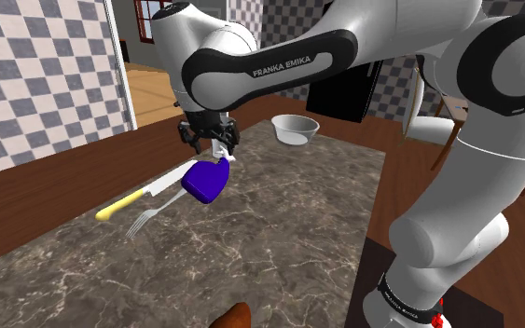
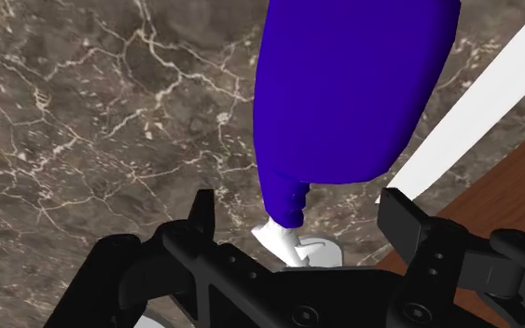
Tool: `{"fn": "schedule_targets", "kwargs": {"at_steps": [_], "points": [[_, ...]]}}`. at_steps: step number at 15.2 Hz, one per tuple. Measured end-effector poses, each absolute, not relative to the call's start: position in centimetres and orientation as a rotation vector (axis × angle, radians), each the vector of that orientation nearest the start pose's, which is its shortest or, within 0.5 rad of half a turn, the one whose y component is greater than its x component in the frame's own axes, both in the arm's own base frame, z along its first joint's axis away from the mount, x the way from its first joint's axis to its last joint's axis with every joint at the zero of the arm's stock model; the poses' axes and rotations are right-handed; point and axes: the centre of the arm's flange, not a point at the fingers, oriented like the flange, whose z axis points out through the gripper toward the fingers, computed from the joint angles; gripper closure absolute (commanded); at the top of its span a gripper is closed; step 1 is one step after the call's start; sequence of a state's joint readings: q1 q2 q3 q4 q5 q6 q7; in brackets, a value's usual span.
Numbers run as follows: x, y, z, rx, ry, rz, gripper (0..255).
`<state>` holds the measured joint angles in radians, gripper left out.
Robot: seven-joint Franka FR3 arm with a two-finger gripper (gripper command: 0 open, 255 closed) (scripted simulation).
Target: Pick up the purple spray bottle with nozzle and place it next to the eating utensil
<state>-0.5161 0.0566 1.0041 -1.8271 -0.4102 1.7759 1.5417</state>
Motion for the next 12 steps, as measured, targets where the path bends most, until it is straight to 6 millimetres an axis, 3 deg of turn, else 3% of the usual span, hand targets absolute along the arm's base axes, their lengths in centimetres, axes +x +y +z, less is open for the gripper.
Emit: {"fn": "schedule_targets", "kwargs": {"at_steps": [3, 7, 12], "points": [[51.8, 22.8, 51.4, -2.99, 1.541, -0.436, 0], [51.6, 24.0, 55.0, -2.989, 1.541, -0.437, 0], [51.4, 24.3, 55.5, -2.99, 1.541, -0.436, 0]]}}
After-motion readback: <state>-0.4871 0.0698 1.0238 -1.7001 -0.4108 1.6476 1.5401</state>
